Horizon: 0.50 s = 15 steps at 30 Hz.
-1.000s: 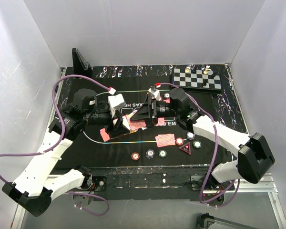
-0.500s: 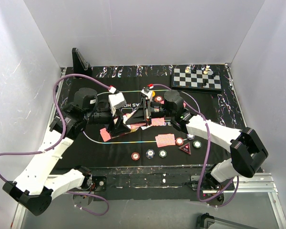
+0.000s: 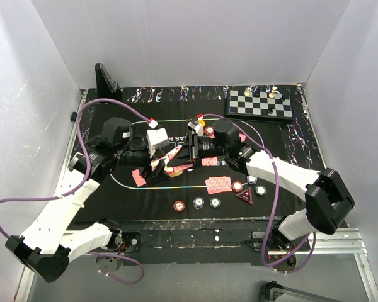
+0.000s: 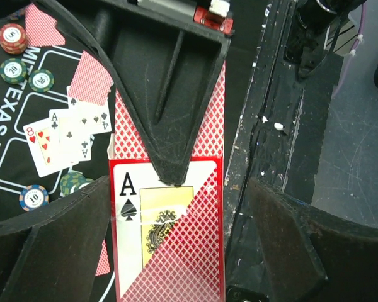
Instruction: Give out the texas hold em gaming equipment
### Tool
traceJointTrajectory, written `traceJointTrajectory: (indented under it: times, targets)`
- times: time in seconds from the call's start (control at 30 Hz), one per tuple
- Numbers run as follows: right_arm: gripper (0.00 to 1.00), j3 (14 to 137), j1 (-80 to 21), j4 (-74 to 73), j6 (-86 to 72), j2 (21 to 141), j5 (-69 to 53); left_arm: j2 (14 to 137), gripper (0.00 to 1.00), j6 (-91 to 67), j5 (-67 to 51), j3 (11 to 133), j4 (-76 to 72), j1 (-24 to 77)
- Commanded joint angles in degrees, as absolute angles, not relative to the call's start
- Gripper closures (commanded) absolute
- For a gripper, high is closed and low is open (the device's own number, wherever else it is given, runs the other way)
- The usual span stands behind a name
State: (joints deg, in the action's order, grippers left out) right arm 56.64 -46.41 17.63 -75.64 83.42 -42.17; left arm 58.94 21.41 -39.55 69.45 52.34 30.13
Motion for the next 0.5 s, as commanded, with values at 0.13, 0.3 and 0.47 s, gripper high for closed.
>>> traceJointTrajectory:
  times: [0.13, 0.3, 0.47]
  targets:
    - [0.91, 63.02, -46.41, 15.03, -71.46, 81.56, -40.87, 56.87, 0.12, 25.22, -39.64, 65.83, 54.49, 30.15]
    - [0.93, 63.28, -46.93, 15.47, -71.46, 82.09, -41.22, 57.3, 0.12, 25.58, -39.02, 66.27, 52.39, 30.15]
    - [0.93, 63.19, -47.37, 16.0, -71.81, 82.88, -41.05, 58.18, 0.29, 25.23, -40.6, 67.41, 51.77, 30.15]
